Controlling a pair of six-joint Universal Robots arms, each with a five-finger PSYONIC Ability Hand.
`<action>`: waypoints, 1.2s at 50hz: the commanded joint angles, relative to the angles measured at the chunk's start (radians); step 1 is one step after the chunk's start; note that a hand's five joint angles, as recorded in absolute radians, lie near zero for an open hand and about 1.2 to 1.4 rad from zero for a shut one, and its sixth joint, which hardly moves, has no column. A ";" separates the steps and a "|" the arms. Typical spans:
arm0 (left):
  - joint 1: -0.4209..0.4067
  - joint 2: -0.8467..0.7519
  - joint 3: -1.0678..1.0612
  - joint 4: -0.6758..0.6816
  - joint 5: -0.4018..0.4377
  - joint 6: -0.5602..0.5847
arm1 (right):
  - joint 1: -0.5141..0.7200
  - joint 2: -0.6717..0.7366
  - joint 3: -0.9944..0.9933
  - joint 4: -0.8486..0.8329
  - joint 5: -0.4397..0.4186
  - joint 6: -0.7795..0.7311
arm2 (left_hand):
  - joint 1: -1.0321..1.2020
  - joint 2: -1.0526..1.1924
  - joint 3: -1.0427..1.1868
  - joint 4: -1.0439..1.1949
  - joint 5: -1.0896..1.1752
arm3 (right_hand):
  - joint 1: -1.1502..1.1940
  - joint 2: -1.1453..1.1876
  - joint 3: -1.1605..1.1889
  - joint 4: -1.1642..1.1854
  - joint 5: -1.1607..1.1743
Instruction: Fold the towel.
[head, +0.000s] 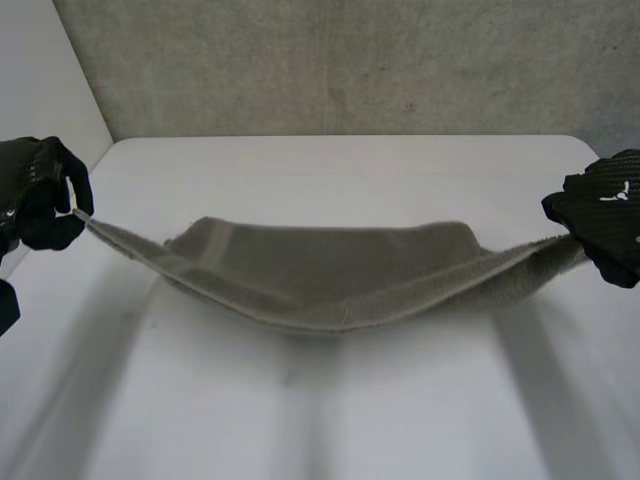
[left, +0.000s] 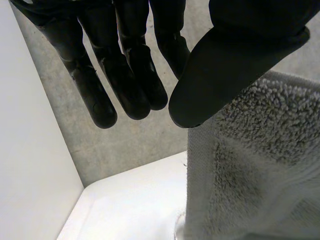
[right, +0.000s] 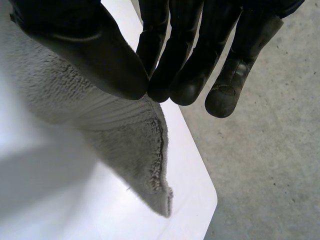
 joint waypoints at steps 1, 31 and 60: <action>0.005 -0.022 -0.008 -0.007 -0.001 0.036 | -0.035 0.070 -0.024 0.014 -0.046 -0.014 | 0.204 0.178 0.180 0.177 0.194 | 0.074 0.069 0.064 0.057 0.051; -0.050 -0.772 0.407 0.082 -0.125 -0.008 | 0.081 0.884 -0.547 -0.174 0.030 0.005 | 0.204 0.178 0.180 0.177 0.194 | 0.074 0.069 0.064 0.057 0.051; -0.133 -0.970 0.730 0.039 -0.221 -0.011 | 0.167 1.045 -0.896 -0.259 0.165 0.098 | -1.018 -1.044 -1.042 -1.045 -1.027 | -1.148 -1.153 -1.157 -1.164 -1.171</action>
